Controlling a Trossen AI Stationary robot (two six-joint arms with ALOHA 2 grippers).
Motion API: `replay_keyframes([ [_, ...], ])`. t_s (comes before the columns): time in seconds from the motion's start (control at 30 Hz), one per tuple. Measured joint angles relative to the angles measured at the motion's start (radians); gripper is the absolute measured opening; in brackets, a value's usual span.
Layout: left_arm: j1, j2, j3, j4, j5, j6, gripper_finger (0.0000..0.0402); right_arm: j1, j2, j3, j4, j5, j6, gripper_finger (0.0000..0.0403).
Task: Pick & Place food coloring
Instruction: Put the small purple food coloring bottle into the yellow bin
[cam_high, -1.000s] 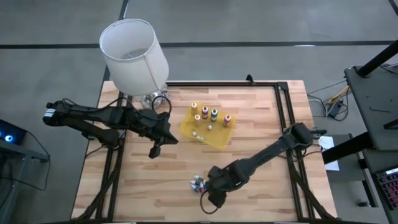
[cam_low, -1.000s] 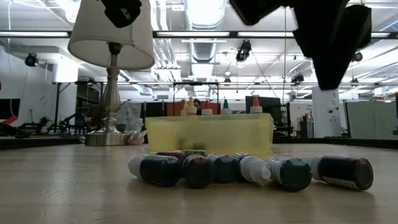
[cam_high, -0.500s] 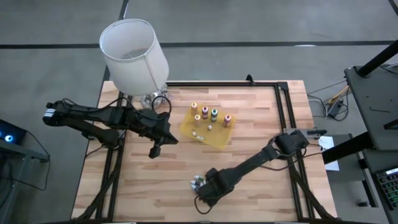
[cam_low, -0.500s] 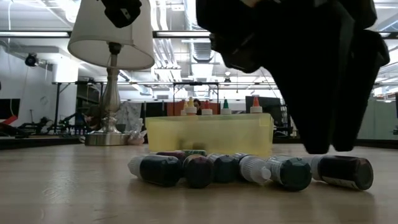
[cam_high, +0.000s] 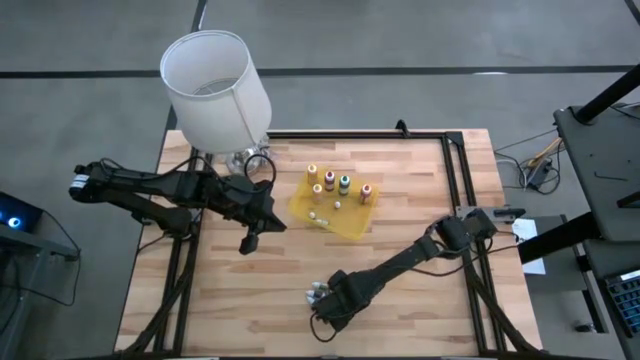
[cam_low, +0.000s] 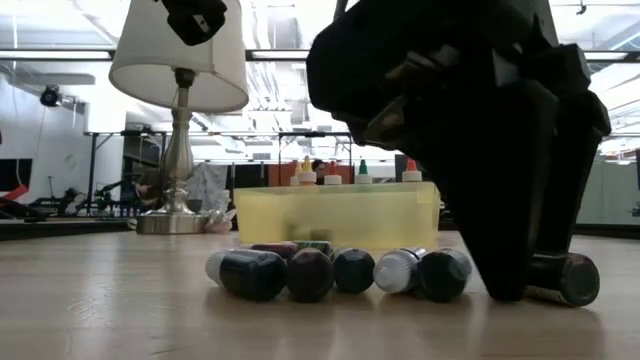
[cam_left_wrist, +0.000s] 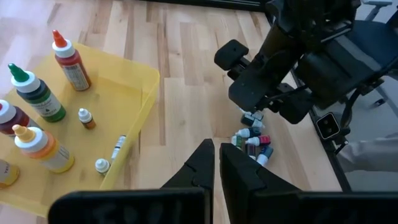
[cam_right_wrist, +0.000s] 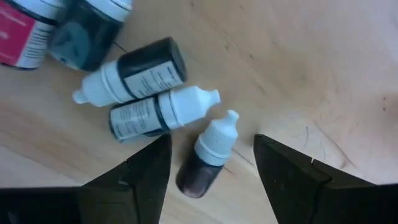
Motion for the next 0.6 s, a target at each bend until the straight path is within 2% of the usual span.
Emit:
replay_keyframes([
  [0.23,0.0,0.0,0.0,0.0,0.0,-0.001,0.0,0.0,-0.005,-0.012,0.004,-0.019,0.013,0.0186],
  [0.6,0.0,0.0,0.0,0.0,0.0,-0.001,0.0,-0.001,-0.006,0.016,0.006,-0.025,-0.002,0.0089],
])
